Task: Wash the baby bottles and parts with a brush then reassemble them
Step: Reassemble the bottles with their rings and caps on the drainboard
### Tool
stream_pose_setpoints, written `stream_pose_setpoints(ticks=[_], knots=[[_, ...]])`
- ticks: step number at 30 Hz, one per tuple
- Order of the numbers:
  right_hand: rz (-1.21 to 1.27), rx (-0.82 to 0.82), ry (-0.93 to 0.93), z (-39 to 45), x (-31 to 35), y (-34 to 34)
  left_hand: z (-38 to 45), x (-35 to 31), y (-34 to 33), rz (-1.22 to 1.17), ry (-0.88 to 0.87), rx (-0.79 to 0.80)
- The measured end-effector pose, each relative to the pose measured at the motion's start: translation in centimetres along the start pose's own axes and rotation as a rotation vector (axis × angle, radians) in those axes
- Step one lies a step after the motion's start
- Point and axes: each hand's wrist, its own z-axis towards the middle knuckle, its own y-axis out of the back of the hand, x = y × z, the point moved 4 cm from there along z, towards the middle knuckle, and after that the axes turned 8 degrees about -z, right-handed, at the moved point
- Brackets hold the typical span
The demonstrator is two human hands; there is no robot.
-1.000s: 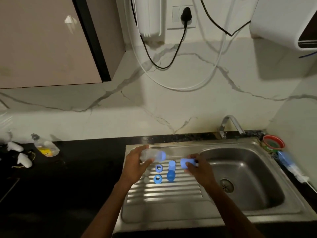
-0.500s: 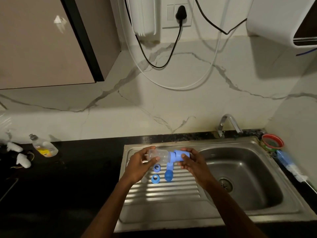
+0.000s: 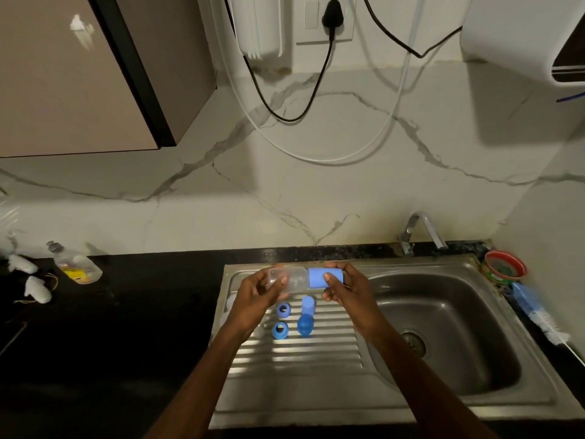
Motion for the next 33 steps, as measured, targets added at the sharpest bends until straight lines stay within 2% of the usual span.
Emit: stream_pose_setpoints(ticks=[4,6,9,11,13,17,19,21,23,25,28,33], knots=[[-0.136,0.075,-0.003,1.7,0.3,0.3,0.1,1.5,0.4,0.044,0.081,0.024],[-0.196,0.111,0.027,2.7,0.7,-0.4,0.0,1.9,1.0,0.145,0.113,0.077],[-0.365,0.159,0.139,3.9,1.3,-2.9,-0.5,1.8,1.1,0.427,-0.024,0.127],[-0.495,0.233,0.223,4.1,2.3,-5.5,-0.8,1.7,1.2,0.496,-0.134,0.071],[-0.567,0.351,0.312,3.7,3.2,-8.9,-1.5,1.3,2.7,0.542,-0.199,-0.062],[-0.597,0.418,0.458,3.2,3.6,-14.4,-4.3,0.2,8.2,0.552,-0.202,-0.292],[-0.606,0.392,0.456,3.6,3.0,-16.2,-5.6,-0.2,11.7,0.554,-0.170,-0.388],[-0.639,0.343,0.417,4.1,1.8,-17.2,-6.1,0.0,15.3,0.656,-0.147,-0.480],[-0.717,0.366,0.371,4.7,-0.3,-18.6,-6.2,0.5,18.6,0.697,-0.074,-0.539],[-0.806,0.422,0.286,4.9,-3.4,-19.5,-6.1,1.6,20.9,0.652,0.022,-0.569],[-0.919,0.409,0.232,4.6,-7.6,-19.5,-6.0,3.7,23.5,0.625,0.092,-0.581],[-0.916,0.420,0.220,3.7,-12.9,-19.0,-5.6,6.8,27.0,0.594,0.201,-0.617]])
